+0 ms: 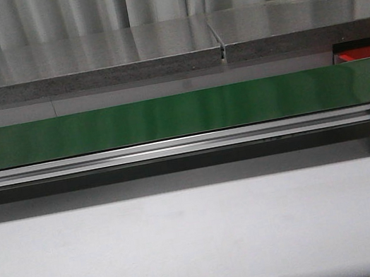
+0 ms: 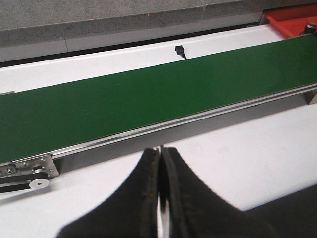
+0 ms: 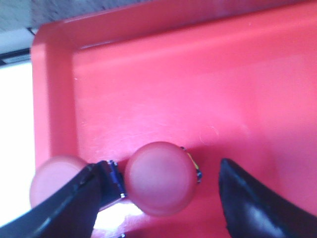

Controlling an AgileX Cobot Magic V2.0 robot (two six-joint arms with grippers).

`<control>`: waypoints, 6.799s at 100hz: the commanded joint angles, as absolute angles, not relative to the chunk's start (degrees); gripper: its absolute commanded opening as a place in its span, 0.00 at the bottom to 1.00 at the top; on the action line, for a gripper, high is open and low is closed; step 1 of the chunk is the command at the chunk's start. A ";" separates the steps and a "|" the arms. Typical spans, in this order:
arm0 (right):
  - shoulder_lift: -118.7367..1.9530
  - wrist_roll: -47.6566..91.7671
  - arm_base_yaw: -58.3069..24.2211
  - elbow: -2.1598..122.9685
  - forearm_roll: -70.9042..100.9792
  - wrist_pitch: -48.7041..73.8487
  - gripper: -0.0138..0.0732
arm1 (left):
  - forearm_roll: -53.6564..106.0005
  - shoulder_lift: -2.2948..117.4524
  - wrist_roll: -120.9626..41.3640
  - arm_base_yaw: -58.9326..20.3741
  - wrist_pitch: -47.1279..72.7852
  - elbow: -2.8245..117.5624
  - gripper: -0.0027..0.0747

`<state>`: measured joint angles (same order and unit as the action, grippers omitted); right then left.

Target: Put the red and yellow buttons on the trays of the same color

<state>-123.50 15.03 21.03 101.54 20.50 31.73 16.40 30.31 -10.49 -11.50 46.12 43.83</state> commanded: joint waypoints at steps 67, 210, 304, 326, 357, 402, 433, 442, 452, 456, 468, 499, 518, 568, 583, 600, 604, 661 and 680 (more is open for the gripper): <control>-100.83 15.25 18.70 98.18 17.98 39.32 0.02 | 17.63 30.51 -10.38 -11.96 42.47 45.23 0.01; -34.27 18.23 8.52 43.74 14.61 30.75 0.02 | 17.63 30.51 -10.38 -11.96 42.47 45.23 0.01; -25.62 18.23 8.52 36.80 15.13 30.82 0.02 | 17.63 34.58 -9.49 -11.58 38.17 46.24 0.01; -25.62 18.23 8.52 36.80 15.13 30.82 0.02 | 17.51 41.83 -9.49 -11.20 37.38 49.64 0.01; -25.62 18.23 8.52 36.80 15.13 30.82 0.02 | 17.68 52.55 -9.49 -7.25 37.49 56.15 0.01; -25.62 18.23 8.52 36.80 15.13 30.82 0.02 | 21.38 61.31 -9.49 1.07 36.85 59.10 0.01; -25.62 18.23 8.52 36.80 15.13 30.82 0.02 | 24.00 65.22 -9.84 9.24 36.84 59.10 0.01; -25.62 18.23 8.52 36.80 15.13 30.82 0.02 | 24.00 66.43 -9.91 11.04 36.84 59.10 0.01; -25.62 18.23 8.52 36.80 15.13 30.82 0.02 | 24.00 68.37 -9.91 13.40 36.84 59.24 0.01; -25.62 18.23 8.52 36.80 15.13 30.82 0.02 | 24.00 69.08 -9.91 14.15 36.84 59.68 0.01; -25.62 18.23 8.52 36.80 15.13 30.82 0.02 | 20.05 71.65 -8.44 15.84 36.99 62.18 0.01; -25.62 18.23 8.52 36.80 15.13 30.82 0.02 | 10.51 80.65 -1.53 17.63 37.86 69.89 0.01; -25.62 18.23 8.52 36.80 15.13 30.82 0.02 | 5.63 86.78 2.39 18.53 38.39 74.91 0.07; -25.62 18.23 8.52 36.80 15.13 30.82 0.02 | 9.00 101.94 2.15 27.27 44.73 90.60 0.75; -25.62 18.23 8.52 36.80 15.13 30.82 0.02 | 9.12 107.67 0.39 29.51 50.00 97.10 0.75; -25.62 18.23 8.52 36.80 15.13 30.82 0.02 | 9.12 113.58 -2.36 29.97 51.20 103.29 0.75; -25.62 18.23 8.52 36.80 15.13 30.82 0.02 | 9.12 114.85 -2.48 29.97 51.07 104.26 0.75; -25.62 18.23 8.52 36.80 15.13 30.77 0.02 | 12.10 124.75 -7.15 29.23 39.74 107.54 0.75; -25.62 18.23 8.52 36.80 15.13 30.77 0.02 | 11.97 126.37 -7.32 29.23 37.67 107.58 0.71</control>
<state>-25.37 17.56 8.50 35.31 14.60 35.10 11.06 129.53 -7.15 29.48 41.02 105.70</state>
